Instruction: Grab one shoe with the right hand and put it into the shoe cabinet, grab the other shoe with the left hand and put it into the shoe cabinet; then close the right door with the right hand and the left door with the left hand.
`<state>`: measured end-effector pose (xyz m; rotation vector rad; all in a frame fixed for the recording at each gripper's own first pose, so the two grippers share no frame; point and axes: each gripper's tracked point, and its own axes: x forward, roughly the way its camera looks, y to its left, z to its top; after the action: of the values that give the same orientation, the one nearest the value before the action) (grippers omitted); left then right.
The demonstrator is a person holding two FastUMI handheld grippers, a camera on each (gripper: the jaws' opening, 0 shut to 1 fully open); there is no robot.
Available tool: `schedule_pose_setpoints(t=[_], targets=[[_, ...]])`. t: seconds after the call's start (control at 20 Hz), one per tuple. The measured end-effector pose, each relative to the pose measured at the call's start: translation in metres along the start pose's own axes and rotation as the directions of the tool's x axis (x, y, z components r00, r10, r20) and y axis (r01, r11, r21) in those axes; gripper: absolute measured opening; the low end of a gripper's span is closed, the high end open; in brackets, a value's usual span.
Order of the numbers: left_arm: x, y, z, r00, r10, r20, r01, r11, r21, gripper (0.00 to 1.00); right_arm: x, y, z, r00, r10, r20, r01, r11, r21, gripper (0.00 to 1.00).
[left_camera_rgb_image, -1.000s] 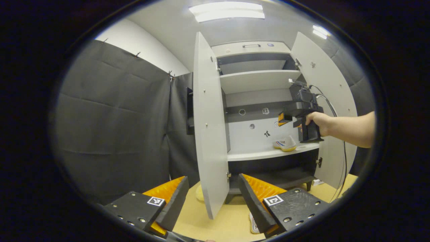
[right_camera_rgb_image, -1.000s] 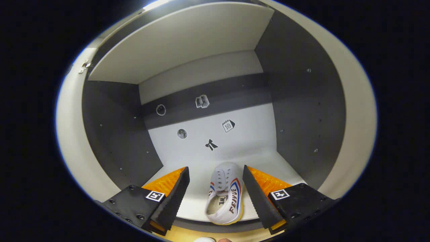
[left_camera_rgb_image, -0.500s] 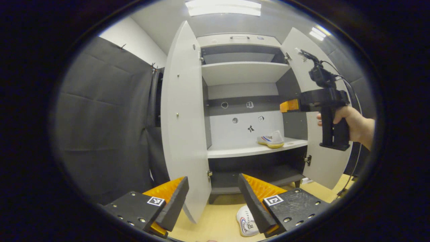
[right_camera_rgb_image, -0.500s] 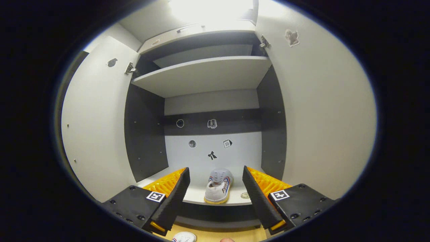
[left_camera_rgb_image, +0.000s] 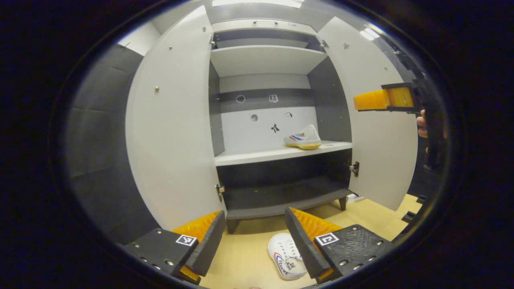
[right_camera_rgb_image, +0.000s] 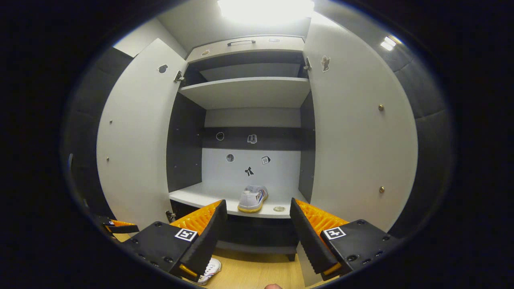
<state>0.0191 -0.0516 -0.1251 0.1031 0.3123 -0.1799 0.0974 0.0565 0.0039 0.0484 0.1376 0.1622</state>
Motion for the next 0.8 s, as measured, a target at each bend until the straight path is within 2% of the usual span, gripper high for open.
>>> schedule_pose_setpoints(t=[0.1,0.25,0.35,0.5,0.8], targets=[[0.01,-0.01,-0.02,0.999,-0.03,-0.044,0.03,1.0,-0.005,0.91,-0.016,-0.004,-0.015,1.0,-0.009,-0.026,0.009,1.0,-0.01,0.98],[0.022,-0.024,-0.054,0.989,-0.082,-0.12,0.073,0.995,-0.073,0.9,-0.037,-0.02,-0.026,0.998,-0.054,-0.04,0.053,0.998,-0.041,0.98],[0.031,-0.027,-0.074,0.983,-0.094,-0.158,0.08,0.992,-0.094,0.91,-0.051,-0.024,-0.035,0.996,-0.072,-0.055,0.07,0.996,-0.046,0.98],[0.042,-0.025,-0.102,0.973,-0.094,-0.211,0.08,0.994,-0.072,0.91,-0.067,-0.033,-0.047,0.992,-0.098,-0.08,0.094,0.994,-0.053,0.98],[0.058,-0.033,-0.166,0.924,-0.146,-0.354,0.121,0.988,-0.093,0.9,-0.088,-0.05,-0.074,0.983,-0.139,-0.123,0.134,0.99,-0.053,0.98]])
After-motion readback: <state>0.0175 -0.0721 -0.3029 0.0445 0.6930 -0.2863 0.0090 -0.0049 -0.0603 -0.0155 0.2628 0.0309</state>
